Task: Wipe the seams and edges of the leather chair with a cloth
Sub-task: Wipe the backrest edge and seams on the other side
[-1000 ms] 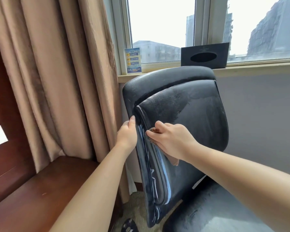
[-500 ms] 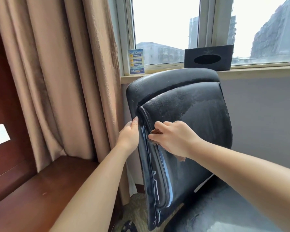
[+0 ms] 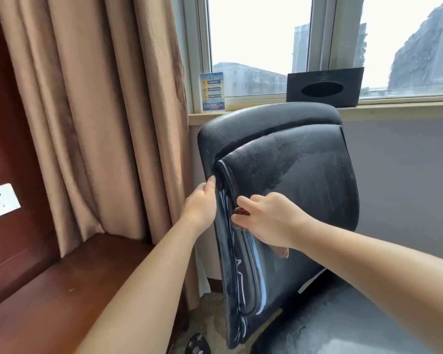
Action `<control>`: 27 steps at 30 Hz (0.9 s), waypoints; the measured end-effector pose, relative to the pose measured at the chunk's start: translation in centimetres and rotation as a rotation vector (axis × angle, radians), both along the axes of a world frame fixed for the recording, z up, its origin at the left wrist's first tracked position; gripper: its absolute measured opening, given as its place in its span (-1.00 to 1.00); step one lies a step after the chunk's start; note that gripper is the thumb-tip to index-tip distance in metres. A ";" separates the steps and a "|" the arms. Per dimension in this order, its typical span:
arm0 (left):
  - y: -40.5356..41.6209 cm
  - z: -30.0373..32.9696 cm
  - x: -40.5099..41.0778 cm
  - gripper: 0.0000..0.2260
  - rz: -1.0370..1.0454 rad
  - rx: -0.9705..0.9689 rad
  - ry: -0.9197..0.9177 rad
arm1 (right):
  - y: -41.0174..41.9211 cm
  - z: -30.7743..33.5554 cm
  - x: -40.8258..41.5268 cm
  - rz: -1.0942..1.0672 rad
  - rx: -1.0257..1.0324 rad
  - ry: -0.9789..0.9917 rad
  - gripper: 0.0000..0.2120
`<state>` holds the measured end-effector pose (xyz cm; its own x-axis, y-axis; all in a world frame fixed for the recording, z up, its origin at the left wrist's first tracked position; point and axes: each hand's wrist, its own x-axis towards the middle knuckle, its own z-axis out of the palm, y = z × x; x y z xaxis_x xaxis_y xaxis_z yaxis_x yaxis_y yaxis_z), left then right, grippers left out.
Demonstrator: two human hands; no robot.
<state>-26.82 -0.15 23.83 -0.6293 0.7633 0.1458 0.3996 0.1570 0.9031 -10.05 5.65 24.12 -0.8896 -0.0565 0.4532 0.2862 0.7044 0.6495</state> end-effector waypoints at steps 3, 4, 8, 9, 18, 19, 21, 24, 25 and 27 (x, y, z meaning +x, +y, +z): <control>0.0 0.2 0.1 -0.46 -0.004 -0.008 0.007 | 0.1 1.1 -0.1 -0.065 -0.045 0.095 -0.76; -0.1 0.2 0.1 -0.46 -0.007 -0.009 0.005 | 0.0 1.2 -0.3 -0.076 -0.056 0.114 -0.76; -0.3 0.3 0.2 -0.47 -0.014 -0.009 -0.009 | -0.2 0.1 -0.5 -0.066 -0.049 0.085 -0.77; -0.4 0.4 0.2 -0.47 -0.019 -0.007 -0.012 | -0.2 0.3 -0.6 -0.077 -0.066 0.108 -0.78; -1.1 1.2 0.6 -0.50 -0.077 -0.003 -0.100 | -0.5 0.3 -1.8 -0.080 -0.072 0.158 -0.83; -1.2 1.4 0.7 -0.50 -0.078 -0.003 -0.106 | -0.4 0.7 -1.8 -0.091 -0.088 0.188 -0.84; -1.3 1.6 0.9 -0.51 -0.076 -0.002 -0.126 | -0.6 1.4 -2.3 -0.124 -0.161 0.282 -0.81; -1.7 1.6 1.1 -0.55 -0.078 0.026 -0.154 | -1.0 0.1 -2.6 -0.114 -0.196 0.325 -0.77; -1.8 1.6 1.1 -0.61 -0.071 0.053 -0.140 | -0.9 -0.6 -2.5 -0.089 -0.193 0.308 -0.77; -2.0 1.8 1.2 -0.73 -0.043 0.118 -0.121 | -0.8 -1.1 -2.0 -0.063 -0.182 0.277 -0.79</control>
